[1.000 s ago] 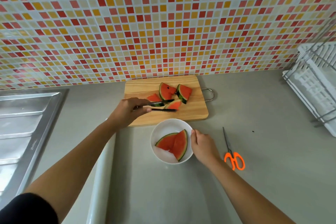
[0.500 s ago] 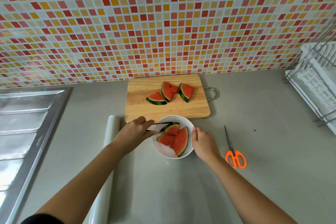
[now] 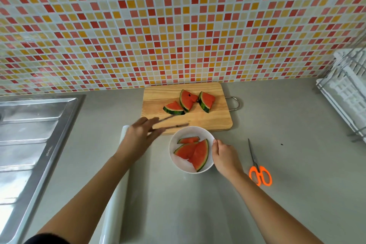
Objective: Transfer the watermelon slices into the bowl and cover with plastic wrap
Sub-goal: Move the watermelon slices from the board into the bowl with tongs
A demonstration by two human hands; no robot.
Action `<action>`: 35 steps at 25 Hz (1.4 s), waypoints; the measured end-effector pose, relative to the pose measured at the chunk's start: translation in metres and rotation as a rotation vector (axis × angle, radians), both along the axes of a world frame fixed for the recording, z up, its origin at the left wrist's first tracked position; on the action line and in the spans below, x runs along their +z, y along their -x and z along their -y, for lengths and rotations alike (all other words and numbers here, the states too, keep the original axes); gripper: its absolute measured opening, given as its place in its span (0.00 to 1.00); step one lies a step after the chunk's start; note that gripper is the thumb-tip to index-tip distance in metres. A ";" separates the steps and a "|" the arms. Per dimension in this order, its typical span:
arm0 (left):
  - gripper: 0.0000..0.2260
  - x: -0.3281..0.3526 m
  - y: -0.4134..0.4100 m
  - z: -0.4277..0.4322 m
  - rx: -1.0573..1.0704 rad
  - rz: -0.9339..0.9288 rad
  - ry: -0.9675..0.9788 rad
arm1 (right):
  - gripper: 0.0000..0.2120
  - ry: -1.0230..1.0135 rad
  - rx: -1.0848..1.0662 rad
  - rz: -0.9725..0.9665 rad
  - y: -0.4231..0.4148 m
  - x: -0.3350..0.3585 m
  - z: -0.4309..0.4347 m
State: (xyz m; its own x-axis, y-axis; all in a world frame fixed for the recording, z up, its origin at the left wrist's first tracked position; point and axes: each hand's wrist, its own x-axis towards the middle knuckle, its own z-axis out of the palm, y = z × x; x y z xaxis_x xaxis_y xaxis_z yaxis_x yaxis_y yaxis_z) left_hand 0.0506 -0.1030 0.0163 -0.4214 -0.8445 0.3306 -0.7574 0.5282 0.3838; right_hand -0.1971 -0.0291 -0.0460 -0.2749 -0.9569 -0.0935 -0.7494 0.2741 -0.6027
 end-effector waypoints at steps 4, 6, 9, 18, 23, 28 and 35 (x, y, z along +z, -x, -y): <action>0.15 -0.015 -0.014 0.050 0.374 0.044 -0.283 | 0.15 -0.008 -0.008 0.005 0.000 0.001 -0.001; 0.16 -0.024 -0.017 0.070 0.415 0.076 -0.385 | 0.15 -0.012 -0.009 0.007 0.001 0.001 -0.001; 0.17 -0.027 -0.015 0.093 0.374 0.047 -0.430 | 0.15 0.001 -0.004 0.005 0.000 0.001 0.001; 0.16 0.001 0.001 0.107 0.135 0.326 -0.294 | 0.14 0.034 0.003 -0.008 0.000 -0.002 0.001; 0.20 0.036 0.047 0.130 0.021 0.663 -0.319 | 0.15 0.002 -0.002 -0.043 0.000 -0.004 0.004; 0.19 0.040 0.063 0.136 -0.021 0.714 -0.327 | 0.14 -0.012 0.059 -0.028 0.002 -0.001 0.001; 0.17 0.030 0.030 0.134 -0.010 0.549 -0.361 | 0.15 0.020 -0.011 0.006 0.001 -0.004 0.004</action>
State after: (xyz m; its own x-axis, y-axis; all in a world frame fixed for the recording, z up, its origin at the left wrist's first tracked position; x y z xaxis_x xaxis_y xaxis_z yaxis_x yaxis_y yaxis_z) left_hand 0.0206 -0.2366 0.0464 -0.4565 -0.8571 -0.2386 -0.8894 0.4467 0.0971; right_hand -0.1977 -0.0326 -0.0497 -0.2853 -0.9554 -0.0762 -0.7430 0.2707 -0.6122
